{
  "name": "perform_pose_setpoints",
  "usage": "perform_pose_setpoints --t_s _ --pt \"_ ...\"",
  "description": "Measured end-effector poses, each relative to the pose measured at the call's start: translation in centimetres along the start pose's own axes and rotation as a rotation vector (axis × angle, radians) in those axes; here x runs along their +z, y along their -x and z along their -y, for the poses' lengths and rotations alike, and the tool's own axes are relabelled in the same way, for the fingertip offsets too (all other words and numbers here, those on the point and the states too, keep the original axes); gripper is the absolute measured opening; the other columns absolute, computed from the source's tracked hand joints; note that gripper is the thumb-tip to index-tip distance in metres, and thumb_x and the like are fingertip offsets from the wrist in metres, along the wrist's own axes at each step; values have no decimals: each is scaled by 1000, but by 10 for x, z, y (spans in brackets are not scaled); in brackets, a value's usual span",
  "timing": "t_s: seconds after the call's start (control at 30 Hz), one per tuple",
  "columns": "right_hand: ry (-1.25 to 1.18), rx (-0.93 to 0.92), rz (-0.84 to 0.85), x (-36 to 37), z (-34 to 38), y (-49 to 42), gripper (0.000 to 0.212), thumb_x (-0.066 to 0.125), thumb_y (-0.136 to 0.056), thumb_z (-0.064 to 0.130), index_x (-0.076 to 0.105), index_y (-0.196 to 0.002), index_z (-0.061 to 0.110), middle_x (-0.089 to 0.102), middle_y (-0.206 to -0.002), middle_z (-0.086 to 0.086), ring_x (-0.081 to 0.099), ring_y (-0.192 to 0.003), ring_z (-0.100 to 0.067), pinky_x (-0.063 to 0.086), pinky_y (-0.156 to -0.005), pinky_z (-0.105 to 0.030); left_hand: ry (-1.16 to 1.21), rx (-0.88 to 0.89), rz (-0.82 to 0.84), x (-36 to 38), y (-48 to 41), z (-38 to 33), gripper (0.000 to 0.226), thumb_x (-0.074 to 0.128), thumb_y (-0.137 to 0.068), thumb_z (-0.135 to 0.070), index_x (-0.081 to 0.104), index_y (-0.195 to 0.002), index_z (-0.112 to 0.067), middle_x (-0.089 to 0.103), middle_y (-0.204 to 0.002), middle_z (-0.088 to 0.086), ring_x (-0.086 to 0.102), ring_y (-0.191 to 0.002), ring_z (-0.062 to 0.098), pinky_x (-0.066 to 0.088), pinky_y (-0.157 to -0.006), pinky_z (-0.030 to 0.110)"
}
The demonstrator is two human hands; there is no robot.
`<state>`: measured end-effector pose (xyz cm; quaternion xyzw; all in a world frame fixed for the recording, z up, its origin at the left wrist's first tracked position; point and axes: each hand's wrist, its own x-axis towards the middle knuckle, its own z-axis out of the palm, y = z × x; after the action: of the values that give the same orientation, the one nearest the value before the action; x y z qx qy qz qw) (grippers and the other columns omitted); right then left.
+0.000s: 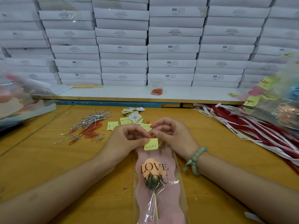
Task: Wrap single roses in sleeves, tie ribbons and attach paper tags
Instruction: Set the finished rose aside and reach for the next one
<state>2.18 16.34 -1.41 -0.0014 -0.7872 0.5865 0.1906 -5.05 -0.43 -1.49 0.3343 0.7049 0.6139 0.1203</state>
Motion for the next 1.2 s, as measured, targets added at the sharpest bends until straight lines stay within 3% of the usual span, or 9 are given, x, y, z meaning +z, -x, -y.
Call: perform_pose_setpoints --t_s 0.27,0.7,1.07,1.2 --pt "-40 6 -43 -1 0 -1 10 68 -84 2 65 -92 7 74 -84 -11 72 -80 -22 59 -76 -33 0 0 -12 2 0 -1 18 78 -75 0 74 -76 -18 76 -84 7 71 -76 18 56 -65 19" --pt "-60 29 8 -1 2 1 11 69 -82 1 67 -93 3 73 -79 -7 71 -74 -14 58 -70 -23 17 12 2 1 0 0 21 76 -76 3 74 -74 -19 75 -84 9 71 -78 19 57 -68 20" --pt "72 -15 -87 0 3 2 14 77 -77 7 66 -85 12 70 -86 -6 72 -74 -26 59 -72 -42 59 -19 -19 1 -2 1 13 76 -76 2 72 -80 -10 75 -84 11 71 -78 20 56 -68 18" --pt "63 -43 -68 1 3 2 11 75 -78 4 68 -85 9 72 -84 -10 72 -77 -24 59 -74 -36 77 -22 -23 0 -2 2 12 76 -76 1 72 -80 -10 75 -83 10 71 -75 16 55 -66 16"
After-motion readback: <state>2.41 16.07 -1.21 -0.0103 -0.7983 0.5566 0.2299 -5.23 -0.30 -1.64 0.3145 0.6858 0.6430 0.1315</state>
